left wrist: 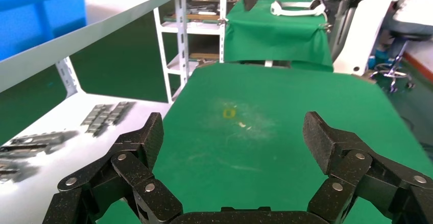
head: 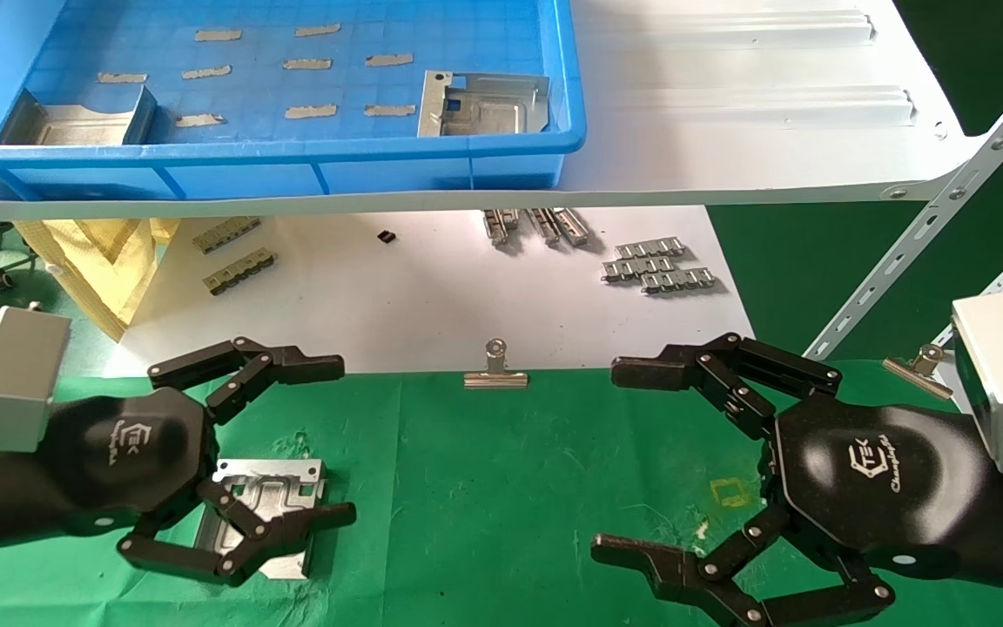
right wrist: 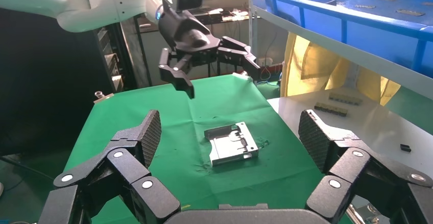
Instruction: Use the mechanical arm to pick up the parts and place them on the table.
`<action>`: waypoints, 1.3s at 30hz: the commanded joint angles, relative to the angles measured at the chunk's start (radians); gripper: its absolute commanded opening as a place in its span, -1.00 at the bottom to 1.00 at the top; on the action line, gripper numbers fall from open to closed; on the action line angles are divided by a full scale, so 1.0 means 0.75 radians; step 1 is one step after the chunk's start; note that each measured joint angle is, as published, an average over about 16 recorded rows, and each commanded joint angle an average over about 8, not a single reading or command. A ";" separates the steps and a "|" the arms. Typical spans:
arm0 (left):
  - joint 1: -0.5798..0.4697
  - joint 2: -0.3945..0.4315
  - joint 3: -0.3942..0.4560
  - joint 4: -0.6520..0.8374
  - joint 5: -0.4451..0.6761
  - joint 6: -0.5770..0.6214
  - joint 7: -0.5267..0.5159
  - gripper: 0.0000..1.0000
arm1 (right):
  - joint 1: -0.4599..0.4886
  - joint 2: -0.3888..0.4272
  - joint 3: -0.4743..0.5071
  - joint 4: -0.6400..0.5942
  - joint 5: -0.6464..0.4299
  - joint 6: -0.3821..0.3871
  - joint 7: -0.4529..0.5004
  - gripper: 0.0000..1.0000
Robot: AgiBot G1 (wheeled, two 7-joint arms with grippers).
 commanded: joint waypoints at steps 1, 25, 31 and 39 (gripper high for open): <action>0.019 -0.007 -0.026 -0.042 -0.005 -0.005 -0.033 1.00 | 0.000 0.000 0.000 0.000 0.000 0.000 0.000 1.00; 0.176 -0.063 -0.236 -0.380 -0.053 -0.045 -0.290 1.00 | 0.000 0.000 0.000 0.000 0.000 0.000 0.000 1.00; 0.170 -0.061 -0.227 -0.367 -0.051 -0.044 -0.283 1.00 | 0.000 0.000 0.000 0.000 0.000 0.000 0.000 1.00; 0.164 -0.059 -0.220 -0.356 -0.048 -0.043 -0.279 1.00 | 0.000 0.000 0.000 0.000 0.000 0.000 0.000 1.00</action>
